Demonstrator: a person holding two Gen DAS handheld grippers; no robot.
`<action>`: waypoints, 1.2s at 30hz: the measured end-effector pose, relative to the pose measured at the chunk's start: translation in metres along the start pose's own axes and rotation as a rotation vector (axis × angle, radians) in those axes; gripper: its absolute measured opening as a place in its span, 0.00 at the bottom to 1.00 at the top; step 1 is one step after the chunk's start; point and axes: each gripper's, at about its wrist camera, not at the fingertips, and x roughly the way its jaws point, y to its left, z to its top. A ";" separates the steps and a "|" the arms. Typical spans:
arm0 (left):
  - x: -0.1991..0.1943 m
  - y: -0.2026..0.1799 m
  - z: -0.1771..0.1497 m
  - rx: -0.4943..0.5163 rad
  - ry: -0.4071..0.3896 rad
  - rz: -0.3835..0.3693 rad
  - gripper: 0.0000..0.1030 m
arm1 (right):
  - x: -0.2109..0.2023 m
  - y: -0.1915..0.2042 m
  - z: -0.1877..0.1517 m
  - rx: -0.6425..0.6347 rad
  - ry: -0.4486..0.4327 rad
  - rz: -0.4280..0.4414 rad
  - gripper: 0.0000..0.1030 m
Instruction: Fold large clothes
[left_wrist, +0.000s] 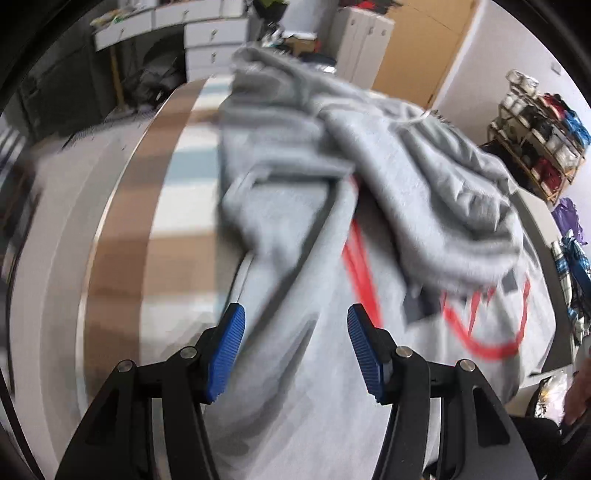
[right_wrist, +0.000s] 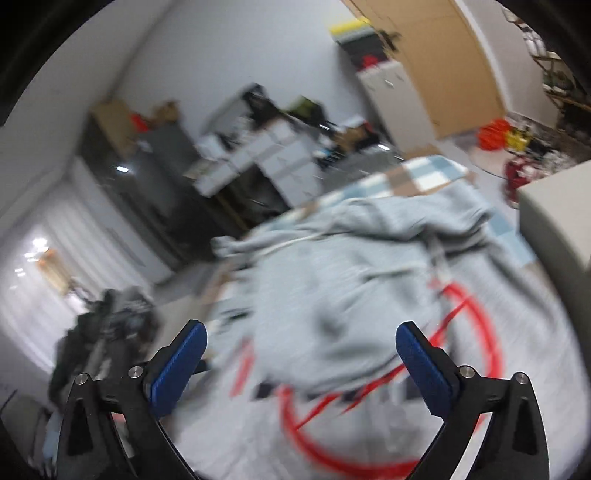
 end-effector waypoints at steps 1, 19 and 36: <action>-0.001 0.002 -0.007 -0.009 0.018 0.008 0.51 | -0.004 0.005 -0.010 -0.022 -0.022 0.014 1.00; -0.026 0.030 -0.118 -0.104 0.183 0.076 0.51 | -0.028 0.016 -0.037 -0.120 -0.091 0.015 1.00; 0.034 0.050 -0.151 -0.382 0.140 -0.090 0.51 | -0.033 -0.029 -0.038 -0.022 -0.077 -0.062 1.00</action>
